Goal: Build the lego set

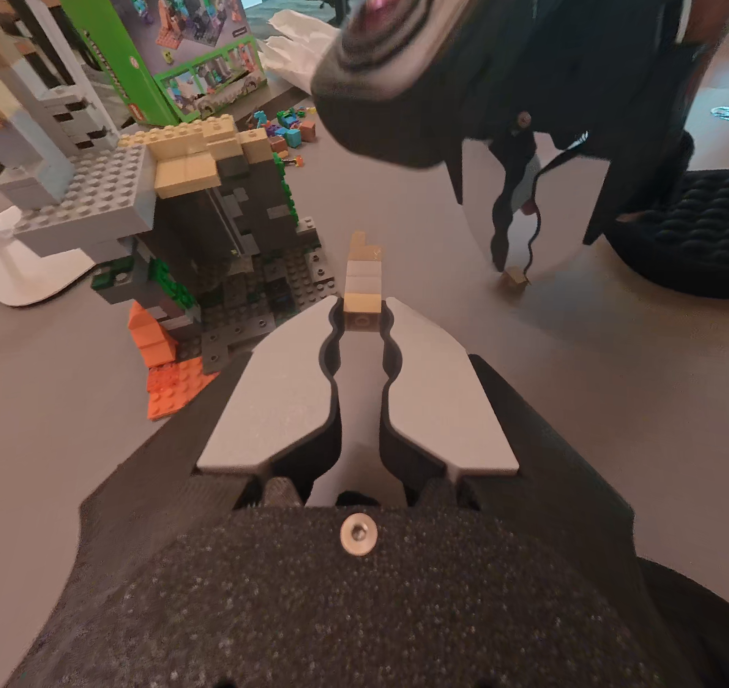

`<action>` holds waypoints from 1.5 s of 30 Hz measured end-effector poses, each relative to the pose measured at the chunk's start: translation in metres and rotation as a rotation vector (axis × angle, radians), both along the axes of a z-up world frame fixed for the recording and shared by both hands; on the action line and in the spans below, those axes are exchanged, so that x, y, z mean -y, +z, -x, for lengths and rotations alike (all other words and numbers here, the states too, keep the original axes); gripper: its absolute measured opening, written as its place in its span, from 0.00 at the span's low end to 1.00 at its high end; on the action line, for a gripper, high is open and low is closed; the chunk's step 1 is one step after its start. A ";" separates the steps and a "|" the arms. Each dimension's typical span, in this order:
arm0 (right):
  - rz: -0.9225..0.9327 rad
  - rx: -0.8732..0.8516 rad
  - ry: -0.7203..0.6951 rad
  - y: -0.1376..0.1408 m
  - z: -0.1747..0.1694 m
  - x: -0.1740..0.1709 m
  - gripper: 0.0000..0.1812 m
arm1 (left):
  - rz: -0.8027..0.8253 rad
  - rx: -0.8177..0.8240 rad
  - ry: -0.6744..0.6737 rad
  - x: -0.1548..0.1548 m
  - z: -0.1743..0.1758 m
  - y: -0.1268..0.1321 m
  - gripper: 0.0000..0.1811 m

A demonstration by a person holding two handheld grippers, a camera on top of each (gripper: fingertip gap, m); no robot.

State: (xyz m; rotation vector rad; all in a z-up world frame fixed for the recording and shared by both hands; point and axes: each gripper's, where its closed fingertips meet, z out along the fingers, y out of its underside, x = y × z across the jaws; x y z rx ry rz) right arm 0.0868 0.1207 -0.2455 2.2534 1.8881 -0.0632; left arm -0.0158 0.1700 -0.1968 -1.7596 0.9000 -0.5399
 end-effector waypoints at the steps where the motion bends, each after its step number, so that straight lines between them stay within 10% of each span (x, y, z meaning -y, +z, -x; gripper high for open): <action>1: 0.006 0.035 -0.007 -0.001 -0.002 0.001 0.12 | 0.005 0.003 0.012 -0.001 0.002 0.000 0.09; 19: 0.046 0.213 -0.113 -0.008 -0.003 0.001 0.09 | 0.017 -0.021 0.070 -0.006 0.012 -0.003 0.09; 25: 0.071 -0.230 -0.102 0.007 0.022 0.005 0.09 | 0.021 -0.016 0.067 -0.006 0.012 -0.003 0.09; 32: -0.315 -0.887 0.152 0.006 0.031 -0.014 0.09 | 0.003 -0.037 0.043 -0.002 0.006 -0.004 0.09; 45: -0.354 -0.957 0.276 0.001 0.020 -0.013 0.10 | -0.029 -0.034 -0.043 0.008 -0.006 -0.002 0.09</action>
